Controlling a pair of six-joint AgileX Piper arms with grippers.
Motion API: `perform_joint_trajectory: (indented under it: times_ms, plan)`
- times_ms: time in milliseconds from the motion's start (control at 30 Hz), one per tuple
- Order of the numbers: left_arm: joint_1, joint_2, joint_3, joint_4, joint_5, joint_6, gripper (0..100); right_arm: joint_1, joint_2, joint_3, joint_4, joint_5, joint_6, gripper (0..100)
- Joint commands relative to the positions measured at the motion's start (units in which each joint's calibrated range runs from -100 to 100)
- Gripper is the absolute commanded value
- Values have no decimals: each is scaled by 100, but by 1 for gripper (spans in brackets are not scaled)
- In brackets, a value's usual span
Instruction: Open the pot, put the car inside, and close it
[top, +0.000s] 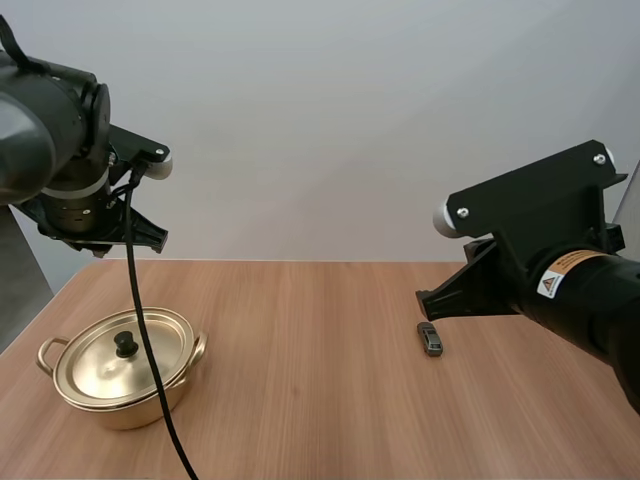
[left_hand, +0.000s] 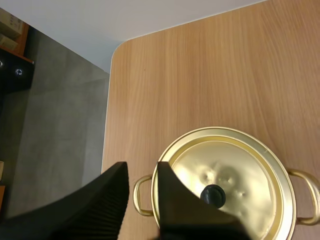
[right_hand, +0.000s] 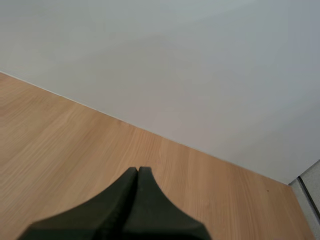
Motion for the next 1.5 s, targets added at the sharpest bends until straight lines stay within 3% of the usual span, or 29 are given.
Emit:
perform_joint_trajectory:
  times_ms: [0, 100, 167, 333, 1367, 1467]
  plan:
    - [1, 24, -9, -1, 44, -1, 72, 0, 6, -2, 17, 47, -1, 0]
    - [1, 114, -9, -97, 330, 29, 89, 0, 6, -2, 18, 122, -1, 0]
    - [1, 254, -9, -277, 758, 179, 93, -8, 6, -2, 30, 138, -1, 0]
    - [1, 680, 3, -654, 1314, 364, 93, -8, 6, -2, 66, 386, -1, 0]
    - [15, 2451, 3, -637, 1371, 668, 90, -8, 6, -2, 66, 914, -103, 0]
    - [90, 2529, 3, -650, 1371, 690, 90, -8, 6, -2, 66, 930, -103, 0]
